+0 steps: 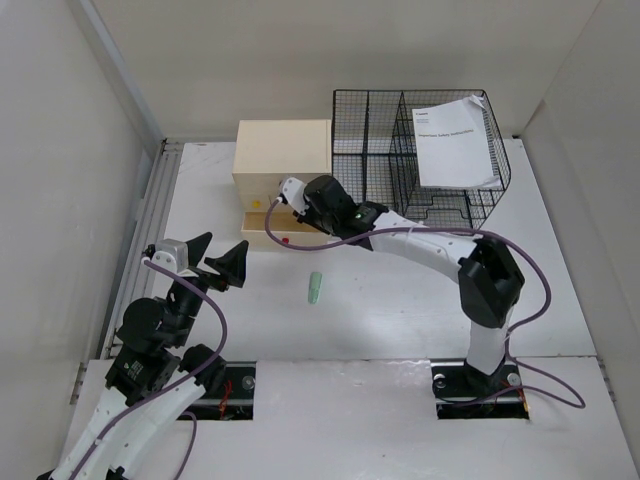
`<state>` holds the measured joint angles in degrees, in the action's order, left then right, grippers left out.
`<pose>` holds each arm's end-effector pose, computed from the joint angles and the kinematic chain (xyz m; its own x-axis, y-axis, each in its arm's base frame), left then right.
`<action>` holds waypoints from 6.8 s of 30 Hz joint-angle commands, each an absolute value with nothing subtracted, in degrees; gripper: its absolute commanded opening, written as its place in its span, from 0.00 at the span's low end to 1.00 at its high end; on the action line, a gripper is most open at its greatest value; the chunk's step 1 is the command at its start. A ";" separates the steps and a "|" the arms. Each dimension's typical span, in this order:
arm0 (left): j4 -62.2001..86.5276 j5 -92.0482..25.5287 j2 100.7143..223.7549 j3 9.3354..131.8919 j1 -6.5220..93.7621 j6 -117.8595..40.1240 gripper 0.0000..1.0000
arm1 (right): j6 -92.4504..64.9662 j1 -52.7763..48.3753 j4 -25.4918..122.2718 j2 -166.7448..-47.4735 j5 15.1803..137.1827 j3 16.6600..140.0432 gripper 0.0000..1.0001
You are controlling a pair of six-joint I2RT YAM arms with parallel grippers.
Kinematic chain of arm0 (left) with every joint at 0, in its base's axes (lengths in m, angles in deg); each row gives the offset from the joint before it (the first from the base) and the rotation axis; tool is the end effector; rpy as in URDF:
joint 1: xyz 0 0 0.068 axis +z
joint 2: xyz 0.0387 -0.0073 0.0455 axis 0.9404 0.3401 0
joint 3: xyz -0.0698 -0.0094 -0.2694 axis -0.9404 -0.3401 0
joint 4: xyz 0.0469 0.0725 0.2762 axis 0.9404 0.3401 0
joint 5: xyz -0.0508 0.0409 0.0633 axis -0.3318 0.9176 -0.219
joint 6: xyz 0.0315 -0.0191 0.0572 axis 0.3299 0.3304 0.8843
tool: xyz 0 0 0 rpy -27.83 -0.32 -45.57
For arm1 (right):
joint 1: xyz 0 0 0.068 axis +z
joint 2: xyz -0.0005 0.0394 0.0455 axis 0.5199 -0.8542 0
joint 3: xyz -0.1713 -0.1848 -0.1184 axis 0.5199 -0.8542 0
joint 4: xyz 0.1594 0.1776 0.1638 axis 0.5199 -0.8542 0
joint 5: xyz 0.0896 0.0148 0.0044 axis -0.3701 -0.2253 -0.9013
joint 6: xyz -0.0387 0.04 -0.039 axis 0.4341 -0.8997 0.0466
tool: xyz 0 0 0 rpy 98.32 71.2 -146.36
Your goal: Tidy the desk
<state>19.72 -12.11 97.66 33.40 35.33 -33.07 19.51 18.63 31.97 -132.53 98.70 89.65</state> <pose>0.0905 -0.0480 0.3719 0.2230 -0.2746 -0.9354 0.4072 0.8980 -0.1665 0.3178 0.3565 0.2611 -0.0729 -0.7557 -0.6509 -0.7145 0.4949 -0.4946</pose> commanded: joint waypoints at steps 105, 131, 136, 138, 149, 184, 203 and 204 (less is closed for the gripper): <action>17.34 -11.38 95.09 33.16 35.49 -32.74 0.77 | 41.85 23.87 35.97 -141.33 99.19 100.97 0.10; 17.34 -11.38 95.09 33.16 35.49 -32.74 0.77 | 38.78 18.51 11.08 -145.81 61.36 112.04 0.00; 17.34 -11.38 95.09 33.16 36.02 -32.74 0.77 | 42.82 17.80 1.96 -153.55 58.50 120.40 0.00; 17.34 -11.38 95.09 33.16 36.02 -32.74 0.77 | 41.51 17.80 2.57 -154.88 61.75 120.40 0.00; 17.34 -11.38 95.09 33.16 36.02 -32.74 0.77 | 33.78 18.33 14.64 -156.29 77.19 116.82 0.00; 17.34 -10.85 95.09 33.16 36.02 -33.26 0.77 | 50.48 20.44 -2.23 -141.25 45.51 112.82 0.88; 17.34 -10.32 96.84 32.63 36.02 -34.32 1.00 | 7.41 11.57 46.79 -101.63 107.65 81.21 0.99; 17.34 -10.32 97.37 32.63 36.02 -34.32 1.00 | 6.01 9.21 46.79 -100.92 105.03 80.68 0.99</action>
